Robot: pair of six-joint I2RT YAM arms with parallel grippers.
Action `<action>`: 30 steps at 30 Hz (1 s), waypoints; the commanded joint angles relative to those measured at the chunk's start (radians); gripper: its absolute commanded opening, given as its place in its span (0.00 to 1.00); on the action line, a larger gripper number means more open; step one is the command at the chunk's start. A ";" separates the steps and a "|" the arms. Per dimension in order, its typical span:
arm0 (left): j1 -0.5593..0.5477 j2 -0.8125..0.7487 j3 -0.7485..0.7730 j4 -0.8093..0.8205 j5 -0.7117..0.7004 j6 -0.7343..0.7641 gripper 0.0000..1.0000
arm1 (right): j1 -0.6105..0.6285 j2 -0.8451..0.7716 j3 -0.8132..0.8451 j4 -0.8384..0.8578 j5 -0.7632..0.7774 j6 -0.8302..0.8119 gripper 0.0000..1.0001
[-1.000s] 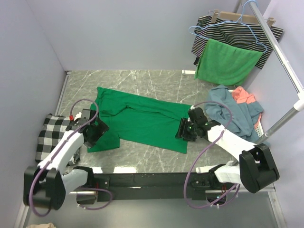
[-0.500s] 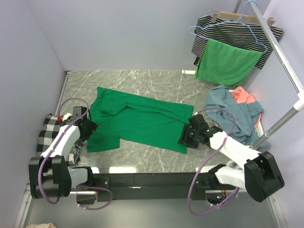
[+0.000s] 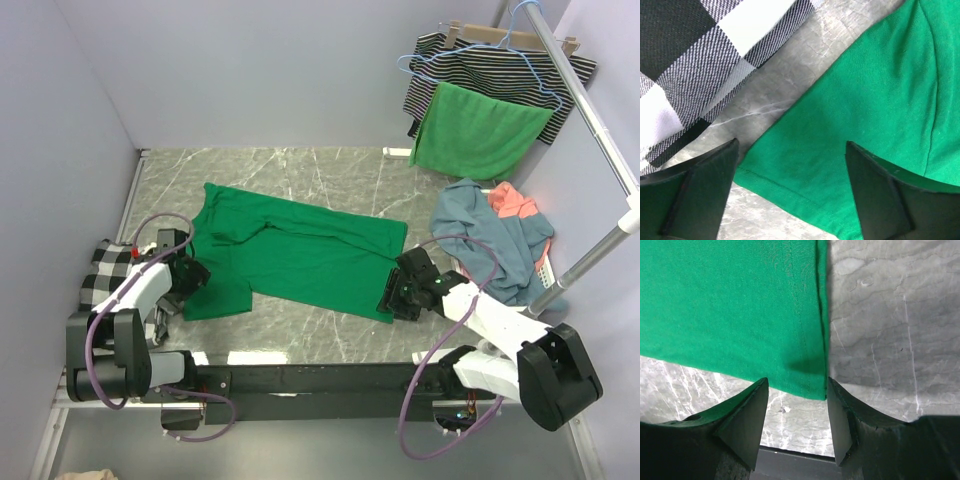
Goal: Fold and stack the t-shirts
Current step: Grap the side of the flattened tshirt closest away from the robot with both arms
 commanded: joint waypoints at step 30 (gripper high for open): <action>-0.079 -0.144 0.071 -0.068 0.078 -0.031 0.01 | 0.018 -0.033 0.075 -0.021 0.124 0.006 0.00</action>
